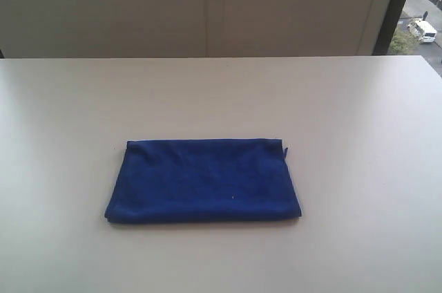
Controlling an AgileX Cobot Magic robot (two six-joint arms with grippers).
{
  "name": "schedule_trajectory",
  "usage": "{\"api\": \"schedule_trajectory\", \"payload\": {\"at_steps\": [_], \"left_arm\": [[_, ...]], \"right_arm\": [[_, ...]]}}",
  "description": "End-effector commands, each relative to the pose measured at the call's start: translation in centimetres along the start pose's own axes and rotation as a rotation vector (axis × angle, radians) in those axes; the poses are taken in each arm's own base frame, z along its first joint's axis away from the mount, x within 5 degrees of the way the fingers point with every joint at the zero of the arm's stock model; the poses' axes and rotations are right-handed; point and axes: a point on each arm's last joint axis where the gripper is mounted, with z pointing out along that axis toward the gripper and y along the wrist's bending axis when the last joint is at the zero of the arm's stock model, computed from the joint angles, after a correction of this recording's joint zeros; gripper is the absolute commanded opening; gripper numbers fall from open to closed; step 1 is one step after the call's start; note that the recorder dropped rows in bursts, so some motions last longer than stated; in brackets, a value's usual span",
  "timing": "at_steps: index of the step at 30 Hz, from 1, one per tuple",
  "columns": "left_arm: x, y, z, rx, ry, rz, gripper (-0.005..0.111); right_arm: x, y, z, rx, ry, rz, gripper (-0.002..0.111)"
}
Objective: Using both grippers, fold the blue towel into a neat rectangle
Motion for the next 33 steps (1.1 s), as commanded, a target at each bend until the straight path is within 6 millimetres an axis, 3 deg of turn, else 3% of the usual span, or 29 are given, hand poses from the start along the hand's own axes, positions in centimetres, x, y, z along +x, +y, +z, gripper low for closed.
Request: {"api": "schedule_trajectory", "payload": {"at_steps": [1,13,24,29,33], "left_arm": [[0.1,0.7,-0.3,-0.12,-0.044,-0.165,0.0],[-0.1,0.9,-0.9,-0.16,-0.141,-0.422,0.0],[0.9,2.3,-1.5,-0.342,-0.086,-0.384,0.0],[1.3,2.2,-1.4,-0.332,-0.016,-0.255,0.0],[1.3,2.1,-1.4,-0.306,0.032,0.007,0.0]], "right_arm": [[-0.1,0.0,0.0,-0.003,-0.015,0.013,0.0],[-0.1,0.0,0.0,-0.003,-0.015,0.013,0.0],[-0.1,0.0,0.0,-0.003,-0.015,0.013,0.0],[-0.1,0.0,0.0,-0.003,-0.015,0.013,0.0],[-0.1,0.0,0.0,-0.003,-0.015,0.013,0.0]]}}
